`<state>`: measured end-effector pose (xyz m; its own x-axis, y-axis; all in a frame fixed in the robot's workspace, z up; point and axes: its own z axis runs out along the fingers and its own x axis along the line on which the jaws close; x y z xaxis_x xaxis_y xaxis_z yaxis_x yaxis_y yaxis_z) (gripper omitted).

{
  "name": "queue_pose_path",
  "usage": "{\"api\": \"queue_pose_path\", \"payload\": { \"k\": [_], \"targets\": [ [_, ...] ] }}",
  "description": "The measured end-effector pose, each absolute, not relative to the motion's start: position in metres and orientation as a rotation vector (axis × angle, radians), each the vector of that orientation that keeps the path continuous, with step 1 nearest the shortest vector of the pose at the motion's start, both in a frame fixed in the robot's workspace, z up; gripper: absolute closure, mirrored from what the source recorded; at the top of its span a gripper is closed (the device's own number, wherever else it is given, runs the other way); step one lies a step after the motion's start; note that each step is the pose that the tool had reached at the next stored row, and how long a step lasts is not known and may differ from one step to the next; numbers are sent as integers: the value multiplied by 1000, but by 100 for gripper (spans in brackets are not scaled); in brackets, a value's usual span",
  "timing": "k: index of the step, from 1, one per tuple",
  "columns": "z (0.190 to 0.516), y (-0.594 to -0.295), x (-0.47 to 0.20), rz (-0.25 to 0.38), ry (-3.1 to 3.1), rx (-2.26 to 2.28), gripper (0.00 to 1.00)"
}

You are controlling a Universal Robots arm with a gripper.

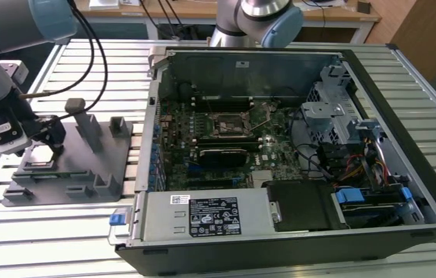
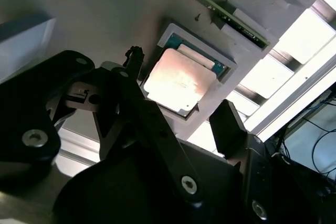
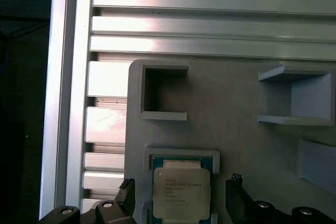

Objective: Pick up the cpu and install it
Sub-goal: 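Pick up the cpu and move it towards the insertion slot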

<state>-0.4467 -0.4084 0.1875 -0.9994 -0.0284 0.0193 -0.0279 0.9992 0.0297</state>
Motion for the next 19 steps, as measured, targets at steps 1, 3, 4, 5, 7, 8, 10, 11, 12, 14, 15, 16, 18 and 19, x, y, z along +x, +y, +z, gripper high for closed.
{"api": "queue_pose_path", "payload": {
  "k": [1,3,4,5,7,8,10,11,12,14,15,16,18,19],
  "targets": [
    [186,-408,-447,-46,-3121,44,22],
    [185,-408,-447,-46,-3121,44,24],
    [184,-408,-447,-46,-3121,44,24],
    [184,-408,-448,-46,-3121,44,31],
    [183,-408,-449,-46,-3121,44,31],
    [183,-408,-449,-46,-3121,44,31],
    [183,-408,-449,-46,-3121,44,31],
    [182,-408,-449,-46,-3121,44,32],
    [182,-408,-449,-46,-3121,44,32],
    [182,-408,-449,-46,-3121,44,39],
    [182,-408,-449,-46,-3121,44,39],
    [182,-408,-449,-46,-3121,44,39],
    [183,-408,-449,-46,-3122,44,39],
    [183,-408,-449,-46,-3122,44,39]
  ]
}}
